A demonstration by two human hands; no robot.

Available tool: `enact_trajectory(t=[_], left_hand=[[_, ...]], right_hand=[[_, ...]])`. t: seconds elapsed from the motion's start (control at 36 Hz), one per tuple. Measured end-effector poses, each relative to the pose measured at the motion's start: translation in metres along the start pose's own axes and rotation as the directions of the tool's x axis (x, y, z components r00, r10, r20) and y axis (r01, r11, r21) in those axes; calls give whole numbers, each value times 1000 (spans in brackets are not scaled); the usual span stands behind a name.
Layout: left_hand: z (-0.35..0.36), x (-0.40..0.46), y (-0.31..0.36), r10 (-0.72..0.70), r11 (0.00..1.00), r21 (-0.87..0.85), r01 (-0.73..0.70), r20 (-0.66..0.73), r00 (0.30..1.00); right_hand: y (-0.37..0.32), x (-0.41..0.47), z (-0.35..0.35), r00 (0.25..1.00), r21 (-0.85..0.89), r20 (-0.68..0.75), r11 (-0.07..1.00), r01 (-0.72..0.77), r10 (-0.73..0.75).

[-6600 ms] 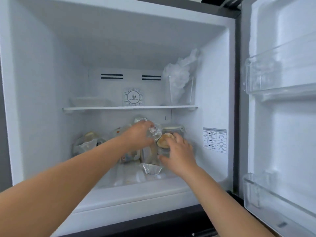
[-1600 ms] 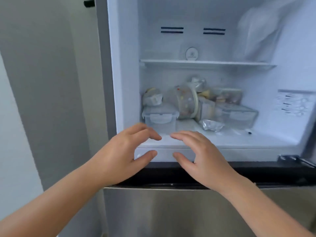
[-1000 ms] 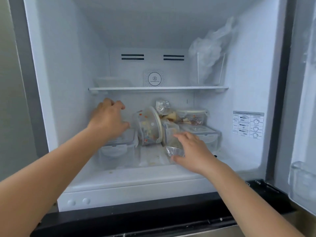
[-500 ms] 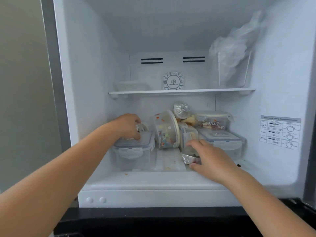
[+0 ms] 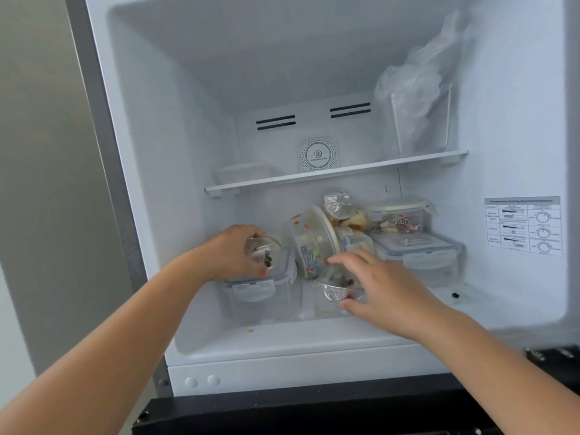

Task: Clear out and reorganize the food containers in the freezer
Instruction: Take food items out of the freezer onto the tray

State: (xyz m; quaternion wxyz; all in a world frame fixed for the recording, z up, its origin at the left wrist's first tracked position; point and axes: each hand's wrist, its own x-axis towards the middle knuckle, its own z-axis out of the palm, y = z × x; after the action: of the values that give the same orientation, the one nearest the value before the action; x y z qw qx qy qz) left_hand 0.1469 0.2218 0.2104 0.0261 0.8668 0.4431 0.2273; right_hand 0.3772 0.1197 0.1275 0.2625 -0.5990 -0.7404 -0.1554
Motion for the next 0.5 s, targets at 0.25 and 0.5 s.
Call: enact_trajectory(t=[0.25,0.5], left_hand=[[18,-8,-3,21,978,-204,-35,-73,997],[19,-35,-1,181,960,-192,-203,-126,975]], right_hand=[[-11,-1,-1,999,51,-15,998,29,-28],[-25,-6,4,997,139,-50,988,63,-57]])
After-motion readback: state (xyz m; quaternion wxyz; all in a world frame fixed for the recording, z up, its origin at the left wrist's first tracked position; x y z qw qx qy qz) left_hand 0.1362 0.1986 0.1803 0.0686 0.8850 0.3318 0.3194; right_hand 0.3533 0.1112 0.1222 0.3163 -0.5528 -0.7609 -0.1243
